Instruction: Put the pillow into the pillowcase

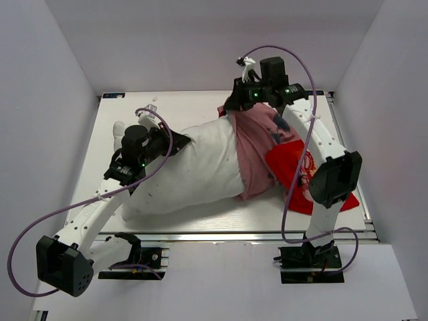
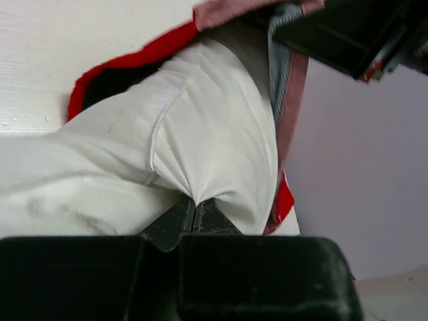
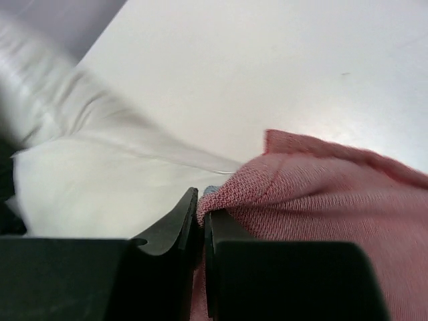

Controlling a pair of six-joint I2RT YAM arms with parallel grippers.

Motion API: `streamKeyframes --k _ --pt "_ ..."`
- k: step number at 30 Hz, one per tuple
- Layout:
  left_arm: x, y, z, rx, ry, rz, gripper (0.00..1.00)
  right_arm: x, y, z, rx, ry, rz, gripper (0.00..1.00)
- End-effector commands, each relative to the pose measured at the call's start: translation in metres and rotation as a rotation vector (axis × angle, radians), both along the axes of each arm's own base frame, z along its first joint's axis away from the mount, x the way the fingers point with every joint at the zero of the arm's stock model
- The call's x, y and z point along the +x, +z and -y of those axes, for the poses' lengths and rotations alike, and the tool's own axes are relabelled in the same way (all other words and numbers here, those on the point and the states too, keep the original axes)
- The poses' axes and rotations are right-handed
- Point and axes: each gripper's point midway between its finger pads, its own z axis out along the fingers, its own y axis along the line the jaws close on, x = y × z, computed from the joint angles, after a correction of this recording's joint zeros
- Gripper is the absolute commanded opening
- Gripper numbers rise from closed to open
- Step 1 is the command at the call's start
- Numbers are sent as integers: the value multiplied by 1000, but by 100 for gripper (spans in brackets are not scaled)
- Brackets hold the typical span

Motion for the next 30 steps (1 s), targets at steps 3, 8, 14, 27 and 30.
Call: streamKeyframes --k 3,8,14,27,30 --pt "-18 56 25 -113 -155 148 0 -9 121 -44 136 -31 336 0" --pt "-14 35 31 -109 -176 113 0 -86 112 -95 166 207 277 0" --pt "-4 22 26 -78 -127 111 0 -217 85 -127 169 489 166 0" --pt "-14 52 -6 -5 -3 251 0 -104 57 -64 121 162 69 0" --pt "-6 52 -23 37 70 250 0 -139 64 -70 130 241 101 0"
